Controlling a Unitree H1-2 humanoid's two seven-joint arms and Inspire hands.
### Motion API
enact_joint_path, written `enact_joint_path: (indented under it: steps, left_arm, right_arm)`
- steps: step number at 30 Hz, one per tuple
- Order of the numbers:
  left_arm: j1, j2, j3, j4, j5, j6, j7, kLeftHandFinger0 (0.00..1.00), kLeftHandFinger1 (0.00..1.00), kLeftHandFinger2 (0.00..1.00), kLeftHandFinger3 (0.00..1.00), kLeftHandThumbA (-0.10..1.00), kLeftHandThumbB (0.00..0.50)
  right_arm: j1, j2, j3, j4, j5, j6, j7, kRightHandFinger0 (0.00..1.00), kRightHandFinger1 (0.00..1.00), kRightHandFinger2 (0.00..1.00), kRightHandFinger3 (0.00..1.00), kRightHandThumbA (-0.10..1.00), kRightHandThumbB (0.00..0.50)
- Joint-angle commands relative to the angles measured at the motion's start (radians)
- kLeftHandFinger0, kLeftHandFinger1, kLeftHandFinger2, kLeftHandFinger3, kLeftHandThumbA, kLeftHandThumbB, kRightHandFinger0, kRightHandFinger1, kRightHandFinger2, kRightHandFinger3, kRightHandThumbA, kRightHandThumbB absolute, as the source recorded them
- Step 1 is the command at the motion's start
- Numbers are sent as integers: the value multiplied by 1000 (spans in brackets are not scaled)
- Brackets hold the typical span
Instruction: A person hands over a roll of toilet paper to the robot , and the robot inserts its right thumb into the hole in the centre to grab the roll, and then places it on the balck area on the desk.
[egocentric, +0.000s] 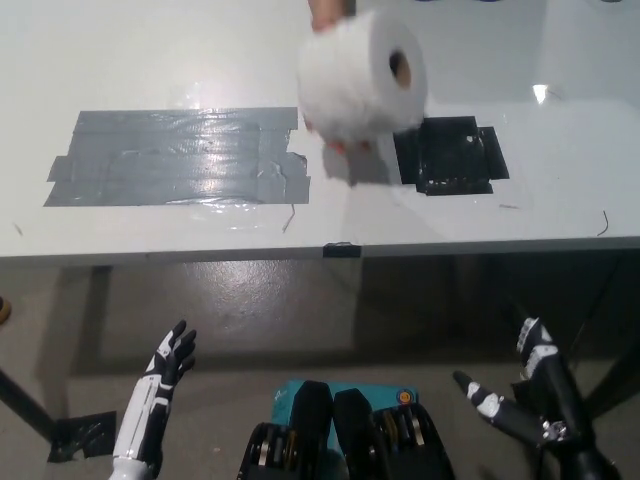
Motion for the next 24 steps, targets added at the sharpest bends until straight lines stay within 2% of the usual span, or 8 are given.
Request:
enact_joint_path:
  steps: [1, 2, 8, 11, 18, 21, 22, 24]
  left_arm:
    - [-24, 15, 1, -32, -5, -28, -7, 1000, 1000, 1000, 1000, 991, 205]
    - [-26, 18, 0, -25, -3, -35, -8, 1000, 1000, 1000, 1000, 985, 179]
    - [-25, 17, -5, -12, 8, -44, -3, 1000, 1000, 1000, 1000, 996, 187]
    - [-28, 17, 0, -16, -2, -38, -5, 1000, 1000, 1000, 1000, 988, 183]
    - [-26, 21, -5, -19, 2, -33, -10, 1000, 1000, 1000, 1000, 990, 171]
    - [-29, 20, -11, -16, 9, -40, -10, 1000, 1000, 1000, 1000, 995, 199]
    - [-32, 22, -15, -9, 26, -52, -4, 1000, 1000, 1000, 1000, 1000, 186]
    - [-30, 19, -18, -7, 23, -53, -6, 1000, 1000, 1000, 1000, 1000, 203]
  right_arm:
    - [-83, -44, -39, -154, 46, 87, 15, 1000, 1000, 1000, 1000, 824, 229]
    - [-118, -62, -51, -187, 45, 117, 17, 1000, 1000, 1000, 1000, 843, 230]
    - [-311, -163, -78, -204, 66, 252, 61, 1000, 1000, 1000, 1000, 881, 250]
    - [-436, -227, -76, -155, 140, 314, 128, 1000, 1000, 1000, 1000, 901, 222]
    - [-676, -299, -58, 0, 172, 448, 206, 1000, 1000, 1000, 1000, 925, 249]
    - [-805, -322, -30, 133, 179, 498, 263, 1000, 1000, 1000, 1000, 800, 223]
    - [-857, -322, -24, 189, 197, 526, 289, 1000, 1000, 1000, 1000, 731, 189]
    - [-966, -324, 6, 351, 186, 521, 345, 1000, 1000, 1000, 1000, 666, 237]
